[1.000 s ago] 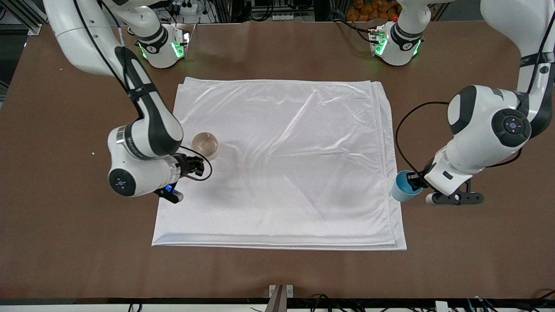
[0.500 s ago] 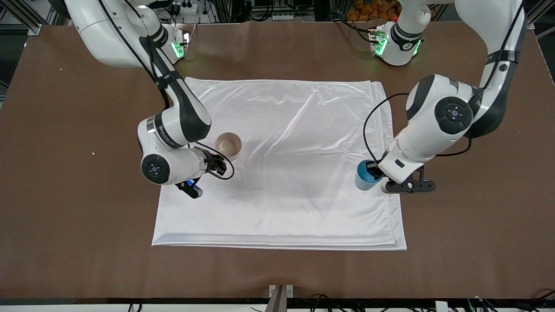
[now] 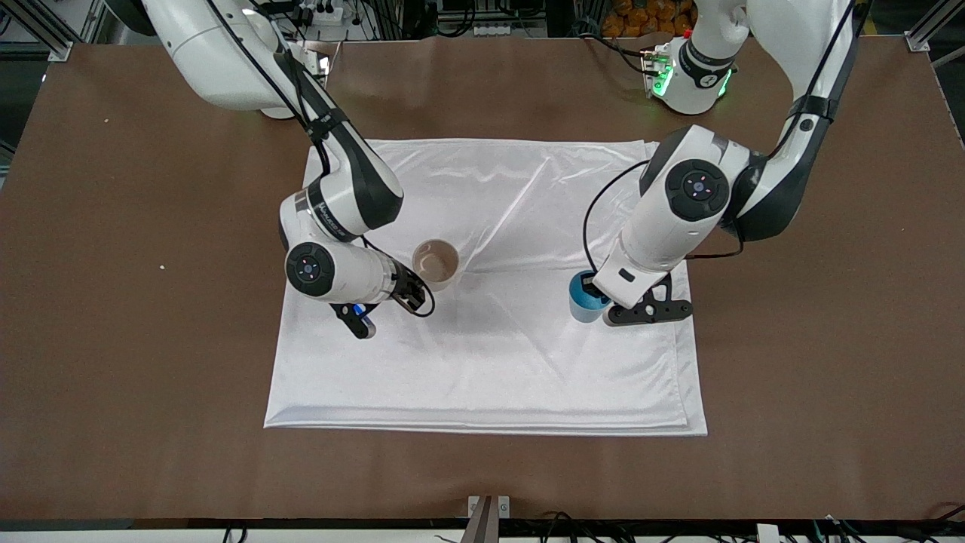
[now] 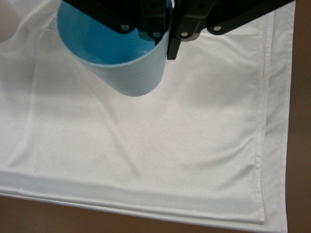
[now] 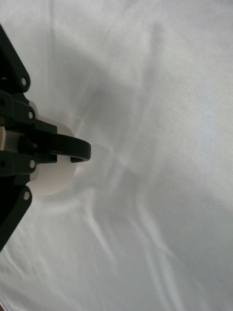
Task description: Place blue cup into white mug on cloth
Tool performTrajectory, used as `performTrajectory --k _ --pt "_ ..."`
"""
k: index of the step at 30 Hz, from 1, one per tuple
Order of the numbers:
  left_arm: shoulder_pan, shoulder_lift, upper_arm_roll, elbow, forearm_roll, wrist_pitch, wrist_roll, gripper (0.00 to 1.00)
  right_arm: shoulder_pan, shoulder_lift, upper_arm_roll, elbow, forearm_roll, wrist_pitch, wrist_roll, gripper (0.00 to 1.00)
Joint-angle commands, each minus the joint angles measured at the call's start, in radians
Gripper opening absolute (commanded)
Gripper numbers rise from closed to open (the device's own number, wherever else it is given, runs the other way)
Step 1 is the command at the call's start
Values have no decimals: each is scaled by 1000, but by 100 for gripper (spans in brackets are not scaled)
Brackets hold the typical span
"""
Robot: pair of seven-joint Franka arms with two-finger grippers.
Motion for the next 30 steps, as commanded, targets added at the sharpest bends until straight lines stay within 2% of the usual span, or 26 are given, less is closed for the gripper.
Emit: performTrajectory --k 1,5,16,25,30 --pt "-29 41 8 45 70 -14 -55 0 26 23 -7 35 104 45 55 0" --pt "-30 49 8 46 75 -14 -55 0 38 31 -7 35 134 91 90 0" --pt "-31 39 10 46 75 -14 -57 0 114 68 -12 35 123 240 205 0" --pt "-39 38 7 55 73 -16 -103 0 143 89 -15 29 117 315 207 0" --pt "-75 53 10 62 73 -16 -135 0 154 119 -15 25 105 381 202 0"
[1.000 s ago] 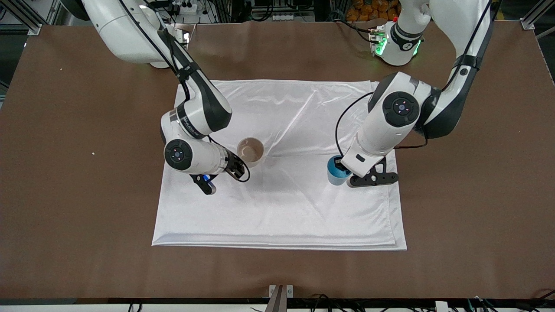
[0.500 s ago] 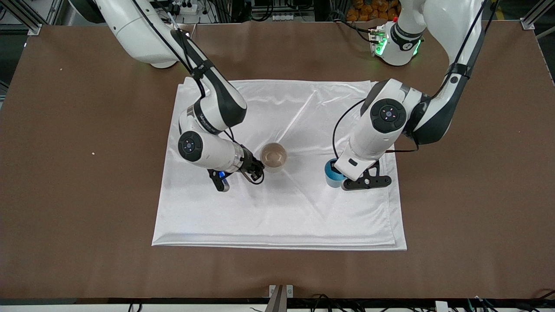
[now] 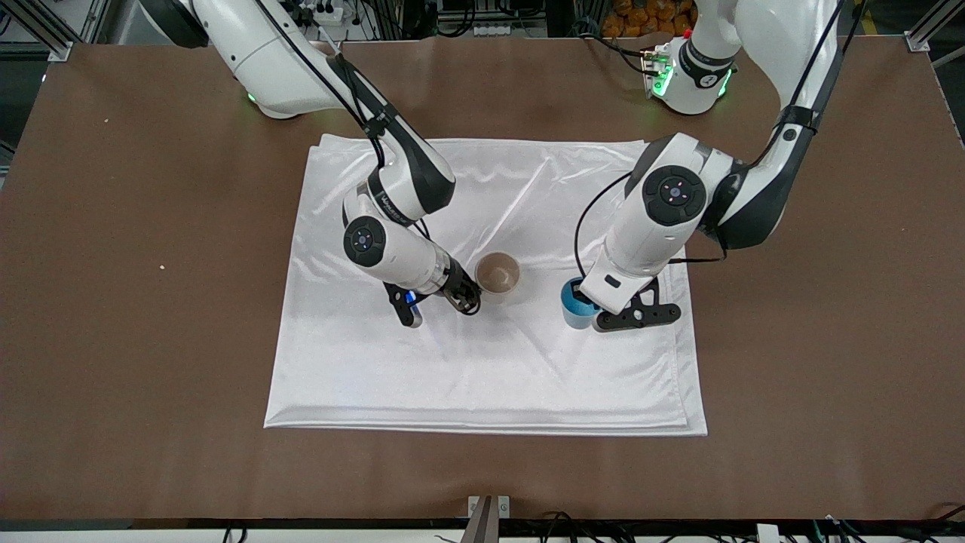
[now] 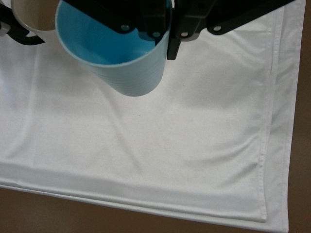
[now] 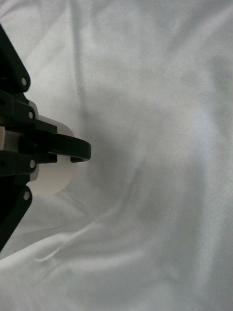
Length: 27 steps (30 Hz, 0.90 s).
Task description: Place blue cup into white mug on cloth
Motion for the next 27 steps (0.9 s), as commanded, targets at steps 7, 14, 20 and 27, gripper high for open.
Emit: performTrajectory --k 7,14,20,27 --pt "-62 33 4 19 31 -15 -125 0 38 76 -11 24 -10 115 1 0" --pt "-108 71 6 45 31 -11 -192 0 35 81 -11 24 -5 116 3 47" --pt "-133 86 6 63 31 -11 -246 0 38 82 -11 24 -7 116 9 91" --pt "-153 97 6 63 31 -3 -271 0 28 70 -16 22 -17 75 -1 100"
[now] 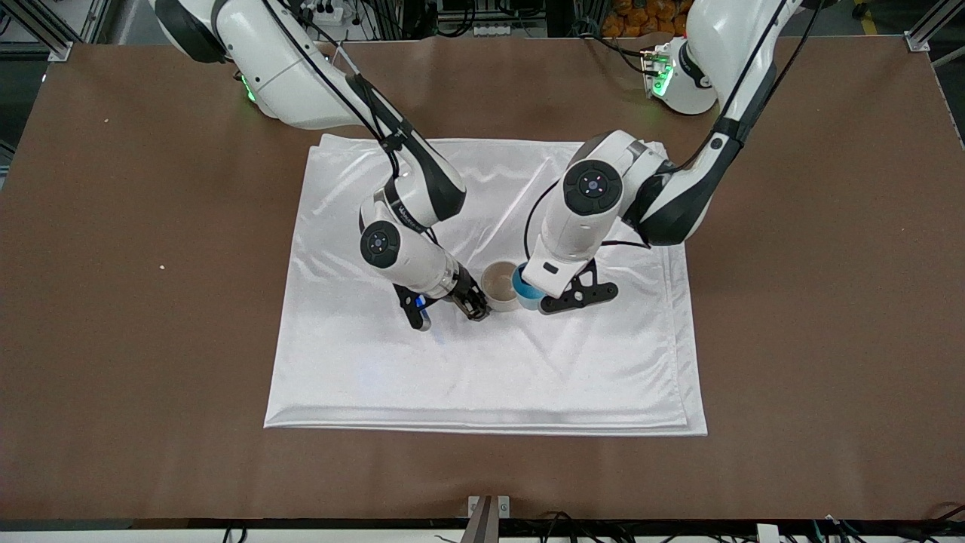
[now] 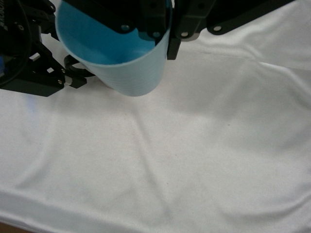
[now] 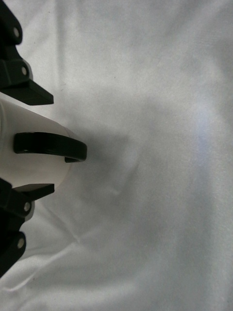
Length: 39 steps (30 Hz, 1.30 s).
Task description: Place blue cup into white mug on cloth
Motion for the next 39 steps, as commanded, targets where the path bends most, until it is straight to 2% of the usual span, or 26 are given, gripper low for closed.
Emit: performTrajectory --k 1,7,21,37,38,39 --pt "-22 21 5 30 31 -1 -53 0 -2 -2 -13 22 -23 -64 -1 100" --pt "-43 44 3 31 29 6 -84 0 -31 -21 -15 25 -115 -181 -20 100" --pt "-102 110 8 77 32 30 -149 0 -76 -74 -16 -11 -239 -361 -191 100" --pt "-109 130 11 74 32 35 -173 0 -188 -240 -18 -212 -250 -362 -552 100" --pt "-109 130 11 74 31 35 -173 3 -200 -249 -18 -225 -250 -362 -579 100" --pt "-109 130 13 74 31 33 -173 15 -214 -260 -16 -241 -250 -361 -612 100"
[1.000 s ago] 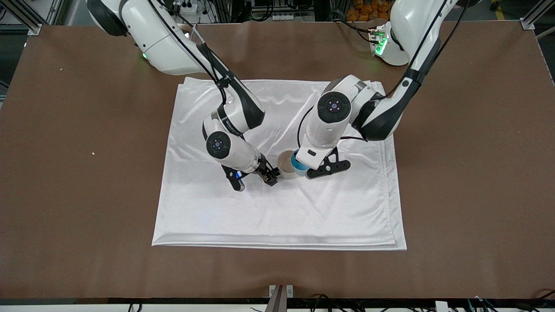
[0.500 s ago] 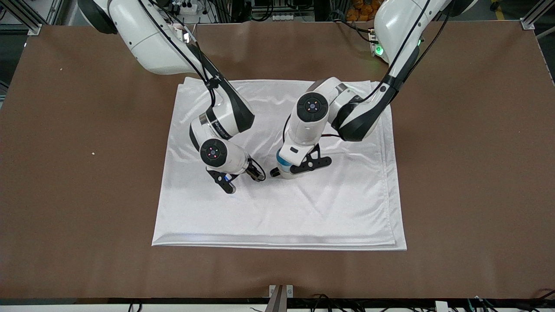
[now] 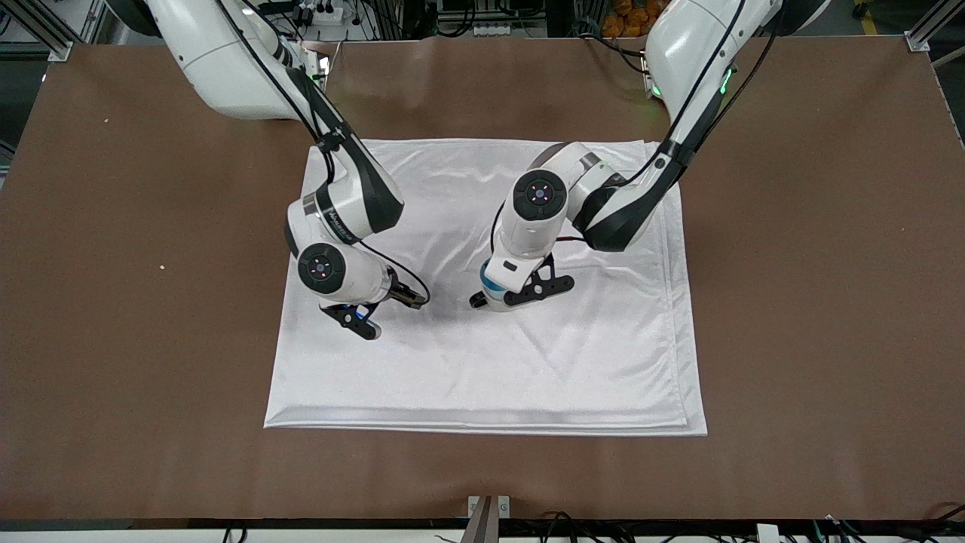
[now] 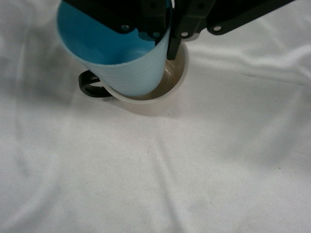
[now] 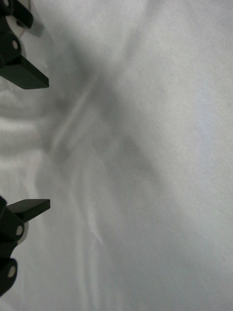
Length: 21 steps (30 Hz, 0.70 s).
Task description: Place blue cup into white mug on cloth
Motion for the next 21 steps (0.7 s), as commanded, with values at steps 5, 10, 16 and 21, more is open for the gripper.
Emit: performTrajectory --k 5,10,16,21 --pt "-13 16 8 27 32 1 -35 100 -90 -143 5 -174 -74 8 -231 100" --pt "-10 5 8 29 32 -1 -35 100 -113 -160 7 -201 -165 11 -244 100" --pt "16 -70 8 27 35 -16 -30 100 -154 -193 7 -260 -170 32 -343 100" --pt "58 -156 8 25 37 -74 24 100 -171 -259 5 -329 -170 61 -411 100"
